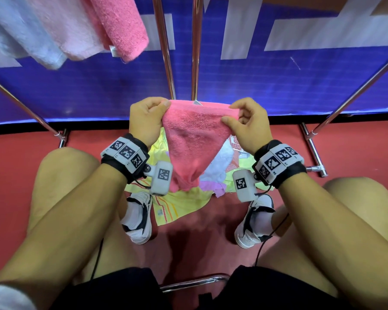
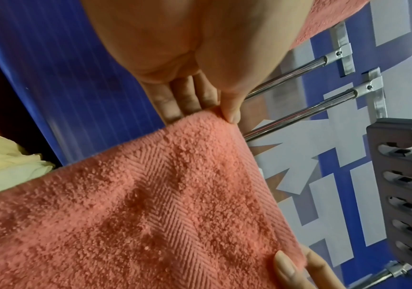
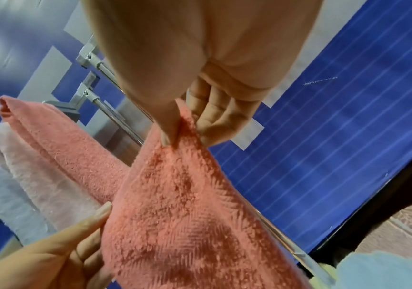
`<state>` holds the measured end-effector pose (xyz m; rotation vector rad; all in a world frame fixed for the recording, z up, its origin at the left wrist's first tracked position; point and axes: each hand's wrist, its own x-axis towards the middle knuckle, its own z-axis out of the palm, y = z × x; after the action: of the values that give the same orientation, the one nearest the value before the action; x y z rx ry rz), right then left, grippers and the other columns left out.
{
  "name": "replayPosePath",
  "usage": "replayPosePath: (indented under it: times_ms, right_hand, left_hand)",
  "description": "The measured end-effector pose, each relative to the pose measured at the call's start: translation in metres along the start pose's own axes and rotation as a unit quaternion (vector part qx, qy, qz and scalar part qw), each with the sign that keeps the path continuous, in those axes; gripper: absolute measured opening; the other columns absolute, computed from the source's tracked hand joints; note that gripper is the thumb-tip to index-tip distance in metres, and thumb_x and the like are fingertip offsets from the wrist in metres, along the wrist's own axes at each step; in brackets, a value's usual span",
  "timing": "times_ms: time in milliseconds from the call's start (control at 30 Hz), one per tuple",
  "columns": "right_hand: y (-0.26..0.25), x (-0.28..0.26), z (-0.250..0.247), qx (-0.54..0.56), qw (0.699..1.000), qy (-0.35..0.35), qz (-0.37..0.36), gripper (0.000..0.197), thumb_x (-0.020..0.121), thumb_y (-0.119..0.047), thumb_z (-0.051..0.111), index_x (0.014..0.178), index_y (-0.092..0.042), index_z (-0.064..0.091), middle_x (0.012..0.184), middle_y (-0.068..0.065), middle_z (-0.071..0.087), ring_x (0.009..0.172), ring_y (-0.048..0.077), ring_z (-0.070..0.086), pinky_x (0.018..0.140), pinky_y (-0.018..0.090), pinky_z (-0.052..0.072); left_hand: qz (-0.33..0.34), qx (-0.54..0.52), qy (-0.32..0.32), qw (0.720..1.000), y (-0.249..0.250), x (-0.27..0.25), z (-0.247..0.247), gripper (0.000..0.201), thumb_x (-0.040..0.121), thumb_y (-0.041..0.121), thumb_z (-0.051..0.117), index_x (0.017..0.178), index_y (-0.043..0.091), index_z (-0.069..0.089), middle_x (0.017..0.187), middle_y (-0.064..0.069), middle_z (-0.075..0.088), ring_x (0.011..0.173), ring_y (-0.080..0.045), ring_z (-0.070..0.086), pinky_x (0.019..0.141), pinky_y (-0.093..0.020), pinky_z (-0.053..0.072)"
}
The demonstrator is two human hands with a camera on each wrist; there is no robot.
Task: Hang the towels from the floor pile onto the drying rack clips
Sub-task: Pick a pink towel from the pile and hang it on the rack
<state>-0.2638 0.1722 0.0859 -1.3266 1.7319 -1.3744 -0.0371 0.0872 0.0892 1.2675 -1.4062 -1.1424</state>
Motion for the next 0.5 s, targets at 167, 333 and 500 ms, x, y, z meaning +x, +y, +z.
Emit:
replayPosePath:
  times_ms: [167,333,500]
  right_hand:
    - [0.002,0.009,0.000,0.038,0.999,0.015,0.026,0.022,0.082,-0.001,0.073,0.084,-0.019,0.061,0.062,-0.004,0.055,0.053,0.006,0.048,0.055,0.024,0.044]
    - [-0.004,0.011,0.001,0.040,0.999,0.029,0.014,0.031,0.087,-0.004,0.068,0.068,-0.022,0.050,0.062,-0.008,0.046,0.053,-0.003,0.040,0.056,0.013,0.036]
    - [-0.005,0.009,0.009,-0.033,0.999,0.015,0.026,0.023,0.079,-0.025,0.067,0.068,-0.027,0.047,0.057,-0.007,0.042,0.055,0.013,0.038,0.056,0.027,0.036]
  left_hand:
    - [-0.011,-0.001,0.029,1.000,0.003,0.000,0.005,0.014,0.089,0.015,0.066,0.079,0.021,0.073,0.072,0.002,0.067,0.072,-0.015,0.061,0.076,-0.051,0.057]
    - [-0.020,-0.013,0.047,0.999,0.009,-0.002,0.011,0.009,0.085,0.020,0.069,0.076,0.021,0.072,0.070,0.003,0.069,0.070,-0.014,0.064,0.076,-0.053,0.057]
    - [-0.049,-0.016,0.057,0.997,0.010,-0.008,0.018,0.016,0.075,0.033,0.072,0.068,0.019,0.071,0.069,-0.008,0.069,0.065,-0.022,0.065,0.066,-0.058,0.059]
